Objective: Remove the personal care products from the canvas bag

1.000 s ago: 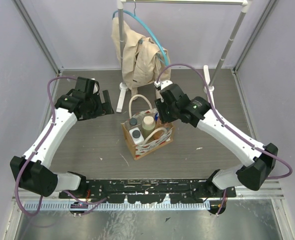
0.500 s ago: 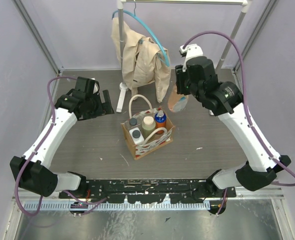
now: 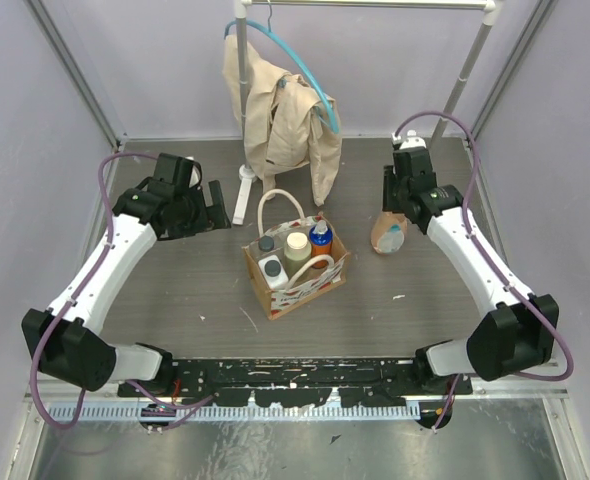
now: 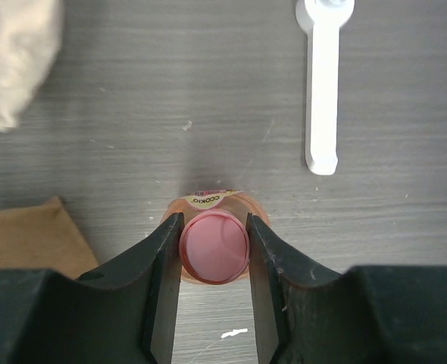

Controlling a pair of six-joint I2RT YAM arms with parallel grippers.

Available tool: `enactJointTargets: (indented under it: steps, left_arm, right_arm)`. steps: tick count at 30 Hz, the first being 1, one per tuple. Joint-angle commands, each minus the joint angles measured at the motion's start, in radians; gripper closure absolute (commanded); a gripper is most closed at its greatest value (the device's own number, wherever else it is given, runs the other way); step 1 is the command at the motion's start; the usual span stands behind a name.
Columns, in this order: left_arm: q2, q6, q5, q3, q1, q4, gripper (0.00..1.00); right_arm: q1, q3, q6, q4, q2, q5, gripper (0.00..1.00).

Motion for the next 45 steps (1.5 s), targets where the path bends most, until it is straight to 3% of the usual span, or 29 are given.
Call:
enactJointTargets:
  steps: [1, 7, 10, 12, 16, 21, 25, 28, 31, 45]
  left_arm:
    - [0.002, 0.003, 0.0, 0.036, -0.008, -0.005, 0.02]
    - [0.004, 0.0, 0.009, 0.013, -0.012, 0.004, 0.02]
    - [0.007, -0.002, 0.012, 0.01, -0.015, 0.006, 0.02]
    - [0.008, -0.002, 0.012, 0.008, -0.017, 0.006, 0.02]
    - [0.004, -0.004, 0.009, 0.005, -0.017, 0.007, 0.02]
    - [0.003, -0.006, 0.006, 0.003, -0.018, 0.009, 0.02]
    - [0.006, -0.009, 0.003, 0.005, -0.019, 0.011, 0.02]
    - [0.012, -0.013, 0.001, 0.012, -0.022, 0.01, 0.02]
    - [0.016, -0.016, -0.004, 0.028, -0.03, 0.001, 0.02]
    - [0.001, -0.016, -0.027, 0.04, -0.045, -0.023, 0.02]
  right_arm:
    - [-0.065, -0.061, 0.034, 0.341, -0.044, -0.025, 0.84]
    - [-0.071, -0.117, 0.056, 0.381, -0.027, -0.027, 0.84]
    - [-0.072, -0.119, 0.063, 0.373, -0.018, -0.029, 0.77]
    - [-0.072, -0.122, 0.061, 0.368, -0.022, -0.026, 0.64]
    - [-0.071, -0.117, 0.049, 0.342, -0.033, -0.02, 0.25]
    - [-0.044, -0.078, 0.025, 0.273, -0.091, 0.019, 0.02]
    - [0.073, -0.009, -0.015, 0.219, -0.16, 0.05, 0.04]
    - [0.182, 0.075, -0.009, 0.148, -0.128, -0.047, 0.18]
    - [0.242, 0.128, 0.015, 0.098, -0.071, -0.172, 0.24]
    - [0.289, 0.1, 0.116, 0.057, 0.074, -0.403, 0.35]
